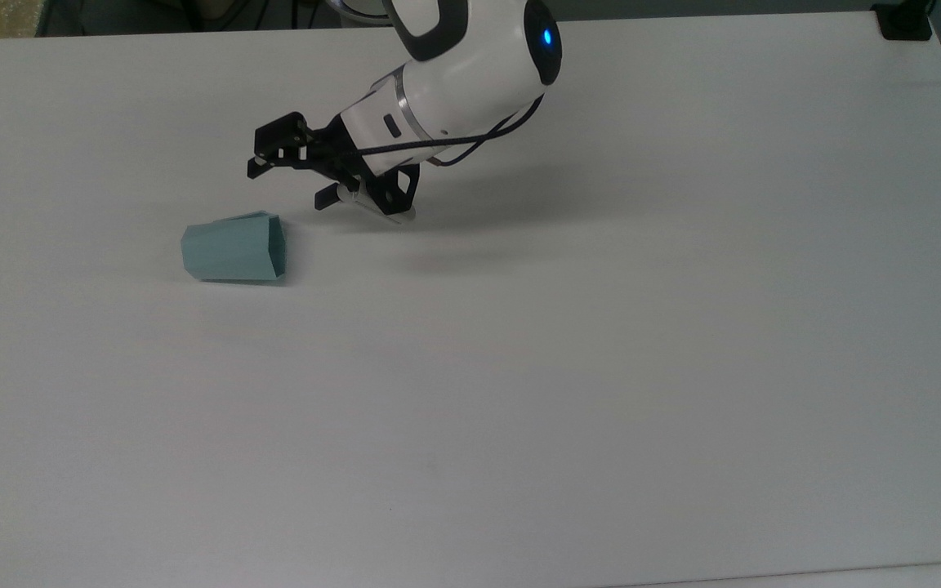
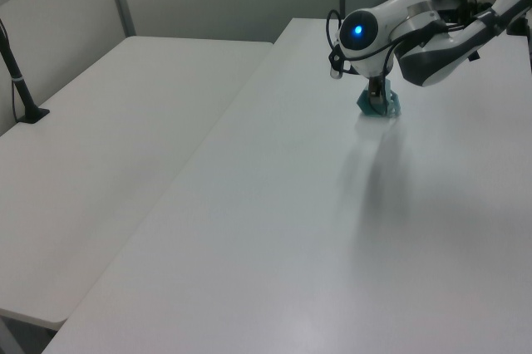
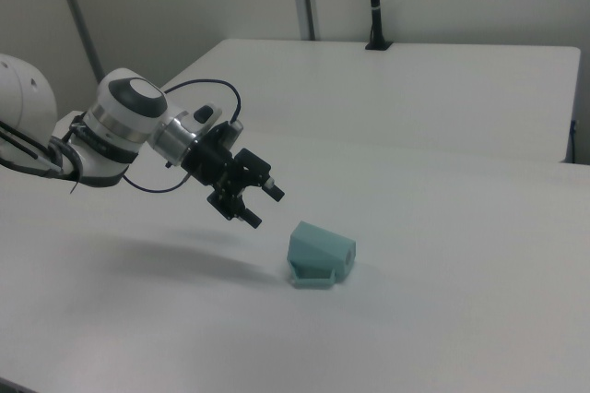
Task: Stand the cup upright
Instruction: 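Move the open gripper down toward the rim of the lying teal cup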
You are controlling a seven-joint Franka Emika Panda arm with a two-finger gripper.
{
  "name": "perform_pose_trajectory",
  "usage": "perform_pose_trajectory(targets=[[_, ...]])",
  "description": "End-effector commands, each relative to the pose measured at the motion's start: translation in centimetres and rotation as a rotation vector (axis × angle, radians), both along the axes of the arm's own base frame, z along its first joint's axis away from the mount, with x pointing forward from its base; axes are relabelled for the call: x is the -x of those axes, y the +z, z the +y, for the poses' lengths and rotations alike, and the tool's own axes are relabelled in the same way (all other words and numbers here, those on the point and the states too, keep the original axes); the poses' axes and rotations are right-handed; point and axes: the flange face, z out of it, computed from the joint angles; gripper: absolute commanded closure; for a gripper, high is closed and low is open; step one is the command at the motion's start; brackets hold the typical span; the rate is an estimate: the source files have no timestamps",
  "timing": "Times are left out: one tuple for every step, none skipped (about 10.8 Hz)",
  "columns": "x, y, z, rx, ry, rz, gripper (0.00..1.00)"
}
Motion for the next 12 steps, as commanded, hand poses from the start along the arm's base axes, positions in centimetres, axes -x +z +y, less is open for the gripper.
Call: perform_pose_trajectory(targets=[[-1.2,-2.6,-0.5,0.044,0.005,-0.039,0.00],[-1.5,-3.5,-0.6,0.048,0.004,-0.062,0.00],[-1.6,-3.8,-0.8,0.045,0.004,-0.067,0.00],[-1.8,-4.1,-1.2,0.050,0.003,-0.065,0.00],[-2.0,-4.7,-1.6,0.057,0.006,-0.062,0.00],[-2.4,-4.9,-2.1,0.046,0.010,-0.066,0.00],[-2.6,-5.1,-2.6,0.044,0.007,-0.067,0.00],[-2.8,-5.0,-3.2,0.048,0.005,-0.070,0.00],[-3.3,-5.2,-4.0,0.051,-0.003,-0.073,0.00],[-3.5,-5.5,-4.5,0.055,-0.007,-0.069,0.00],[-3.6,-5.7,-4.8,0.060,-0.009,-0.066,0.01],[-3.6,-5.8,-5.1,0.072,-0.003,-0.067,0.04]])
